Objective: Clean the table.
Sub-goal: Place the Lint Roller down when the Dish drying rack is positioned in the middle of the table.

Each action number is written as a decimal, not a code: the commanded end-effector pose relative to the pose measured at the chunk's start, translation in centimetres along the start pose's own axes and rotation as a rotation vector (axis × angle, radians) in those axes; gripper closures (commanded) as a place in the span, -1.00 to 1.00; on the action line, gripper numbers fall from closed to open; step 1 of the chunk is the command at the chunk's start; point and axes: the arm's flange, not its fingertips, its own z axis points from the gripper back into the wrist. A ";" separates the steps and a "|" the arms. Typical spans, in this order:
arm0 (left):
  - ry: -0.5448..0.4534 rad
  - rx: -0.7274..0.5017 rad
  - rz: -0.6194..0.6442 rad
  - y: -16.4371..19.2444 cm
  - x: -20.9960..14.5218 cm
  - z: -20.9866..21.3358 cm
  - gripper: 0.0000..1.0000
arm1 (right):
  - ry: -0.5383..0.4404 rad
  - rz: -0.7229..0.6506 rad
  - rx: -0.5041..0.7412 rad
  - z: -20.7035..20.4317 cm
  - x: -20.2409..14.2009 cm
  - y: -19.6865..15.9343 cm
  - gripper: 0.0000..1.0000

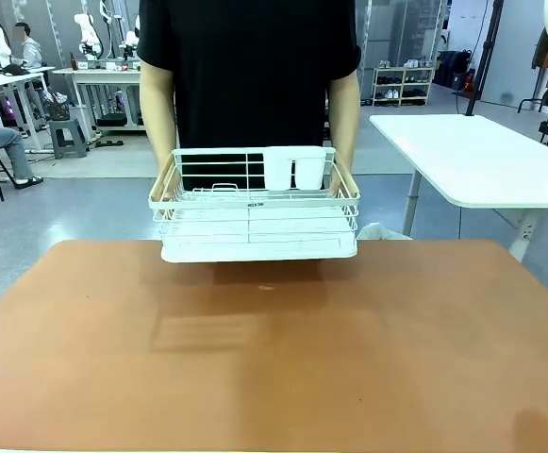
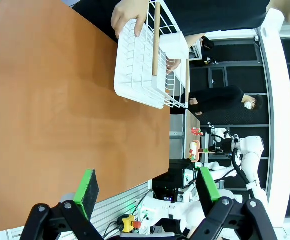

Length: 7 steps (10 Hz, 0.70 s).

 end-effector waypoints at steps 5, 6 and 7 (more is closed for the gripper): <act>-0.007 -0.026 -0.020 -0.2 0.0 0.3 -1.00 | -0.014 -0.029 0.007 0.2 0.0 0.2 0.58; -0.007 -0.026 -0.020 -0.2 0.0 0.3 -1.00 | -0.014 -0.029 0.007 0.2 0.0 0.2 0.58; -0.007 -0.026 -0.020 -0.2 0.0 0.3 -1.00 | -0.014 -0.029 0.007 0.2 0.0 0.2 0.58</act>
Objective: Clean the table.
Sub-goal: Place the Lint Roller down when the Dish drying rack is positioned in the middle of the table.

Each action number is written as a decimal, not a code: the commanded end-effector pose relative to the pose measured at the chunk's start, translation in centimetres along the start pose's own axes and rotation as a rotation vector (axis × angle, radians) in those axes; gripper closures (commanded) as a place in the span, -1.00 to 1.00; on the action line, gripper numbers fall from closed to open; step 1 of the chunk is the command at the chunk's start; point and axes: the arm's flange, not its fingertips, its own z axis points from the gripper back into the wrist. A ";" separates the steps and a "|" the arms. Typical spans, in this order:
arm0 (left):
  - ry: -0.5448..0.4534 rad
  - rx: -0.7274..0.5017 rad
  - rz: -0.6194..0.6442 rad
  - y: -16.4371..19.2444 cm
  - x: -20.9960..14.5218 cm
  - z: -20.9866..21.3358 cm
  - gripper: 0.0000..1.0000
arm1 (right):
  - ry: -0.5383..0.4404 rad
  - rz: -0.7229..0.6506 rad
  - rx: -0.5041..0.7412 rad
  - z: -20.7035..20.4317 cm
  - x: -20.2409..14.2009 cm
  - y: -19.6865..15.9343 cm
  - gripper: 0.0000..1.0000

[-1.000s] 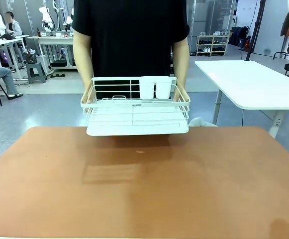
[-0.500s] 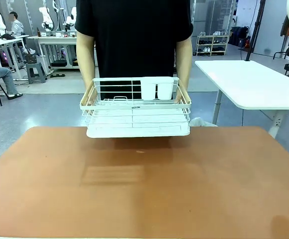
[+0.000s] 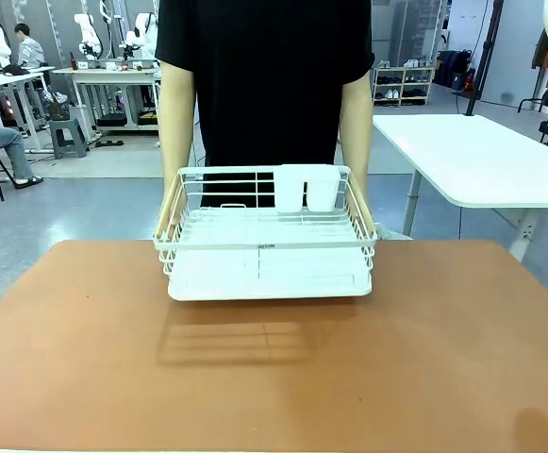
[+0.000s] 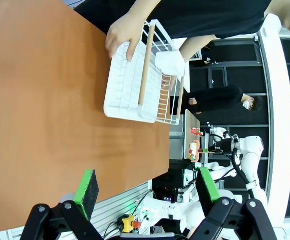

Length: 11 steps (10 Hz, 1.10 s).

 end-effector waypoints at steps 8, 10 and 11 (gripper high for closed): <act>-0.007 -0.026 -0.020 -0.2 0.0 0.3 -1.00 | -0.015 -0.027 0.007 0.2 0.0 0.2 0.58; -0.007 -0.026 -0.020 -0.2 0.0 0.3 -1.00 | -0.015 -0.027 0.007 0.2 0.0 0.2 0.58; -0.007 -0.026 -0.020 -0.2 0.0 0.3 -1.00 | -0.015 -0.027 0.007 0.2 0.0 0.2 0.58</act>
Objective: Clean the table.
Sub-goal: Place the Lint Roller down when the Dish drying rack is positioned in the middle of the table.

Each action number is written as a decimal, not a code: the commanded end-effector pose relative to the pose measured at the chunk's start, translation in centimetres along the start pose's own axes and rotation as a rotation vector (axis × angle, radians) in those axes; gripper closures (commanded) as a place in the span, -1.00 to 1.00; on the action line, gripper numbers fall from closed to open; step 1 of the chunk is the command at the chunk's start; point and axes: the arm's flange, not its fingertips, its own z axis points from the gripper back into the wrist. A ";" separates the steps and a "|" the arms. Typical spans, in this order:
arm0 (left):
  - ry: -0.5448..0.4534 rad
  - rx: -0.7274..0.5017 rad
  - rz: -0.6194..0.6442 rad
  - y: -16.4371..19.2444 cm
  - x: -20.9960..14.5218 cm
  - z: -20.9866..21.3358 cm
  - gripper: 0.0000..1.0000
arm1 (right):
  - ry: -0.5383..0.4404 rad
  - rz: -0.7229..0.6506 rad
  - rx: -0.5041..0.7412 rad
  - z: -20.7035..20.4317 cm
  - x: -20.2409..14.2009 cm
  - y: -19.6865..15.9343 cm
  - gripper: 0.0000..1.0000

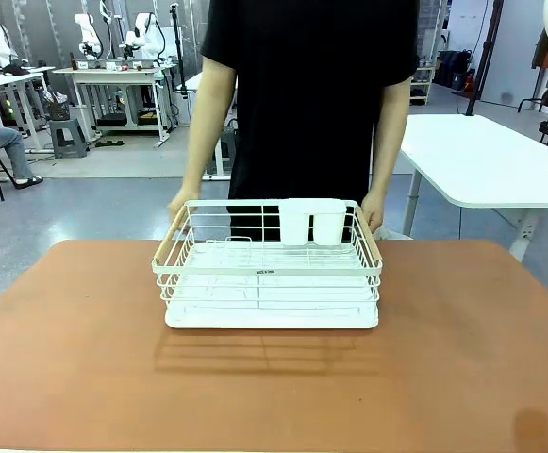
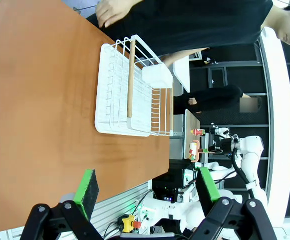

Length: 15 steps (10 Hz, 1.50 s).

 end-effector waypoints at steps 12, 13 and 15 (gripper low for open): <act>-0.007 -0.026 -0.019 -0.2 0.0 0.3 -1.00 | -0.015 -0.027 0.007 0.2 0.0 0.2 0.58; -0.007 -0.026 -0.019 -0.2 0.0 0.3 -1.00 | -0.015 -0.027 0.007 0.2 0.0 0.2 0.58; -0.007 -0.026 -0.019 -0.2 0.0 0.3 -1.00 | -0.015 -0.027 0.007 0.2 0.0 0.2 0.58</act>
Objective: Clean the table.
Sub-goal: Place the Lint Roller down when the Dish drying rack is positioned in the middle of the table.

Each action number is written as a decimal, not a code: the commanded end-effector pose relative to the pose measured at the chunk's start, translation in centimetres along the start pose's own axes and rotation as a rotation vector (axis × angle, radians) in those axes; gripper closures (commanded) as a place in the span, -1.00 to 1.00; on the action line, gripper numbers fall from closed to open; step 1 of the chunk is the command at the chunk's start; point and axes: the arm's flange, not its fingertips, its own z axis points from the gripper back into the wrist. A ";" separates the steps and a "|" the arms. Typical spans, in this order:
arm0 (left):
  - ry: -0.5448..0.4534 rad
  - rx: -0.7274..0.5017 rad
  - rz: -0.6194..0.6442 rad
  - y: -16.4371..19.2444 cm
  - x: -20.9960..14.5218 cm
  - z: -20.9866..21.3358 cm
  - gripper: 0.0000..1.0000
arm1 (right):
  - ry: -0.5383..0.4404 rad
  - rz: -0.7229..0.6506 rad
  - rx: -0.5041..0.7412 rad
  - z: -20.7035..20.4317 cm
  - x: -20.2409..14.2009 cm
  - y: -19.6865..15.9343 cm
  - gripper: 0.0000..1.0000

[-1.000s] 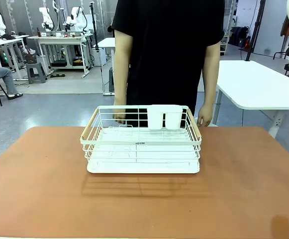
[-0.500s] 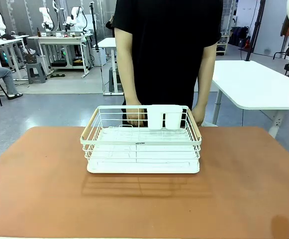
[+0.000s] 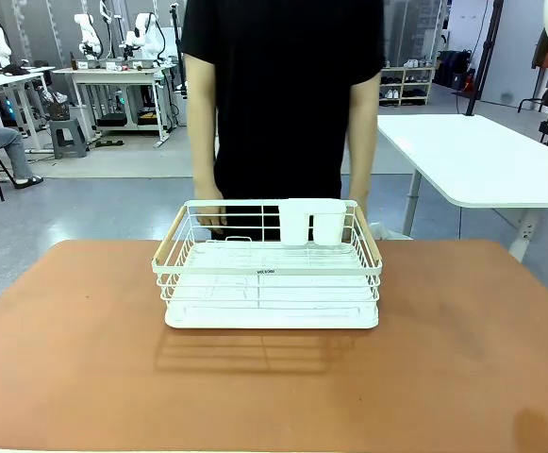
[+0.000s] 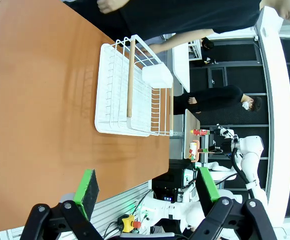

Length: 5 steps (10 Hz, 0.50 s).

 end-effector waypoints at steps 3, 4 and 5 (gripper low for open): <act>-0.007 -0.026 -0.019 -0.2 0.0 0.3 -1.00 | -0.015 -0.027 0.007 0.2 0.0 0.2 0.58; -0.007 -0.026 -0.019 -0.2 0.0 0.3 -1.00 | -0.015 -0.027 0.007 0.2 0.0 0.2 0.58; -0.007 -0.026 -0.019 -0.2 0.0 0.3 -1.00 | -0.015 -0.027 0.007 0.2 0.0 0.2 0.58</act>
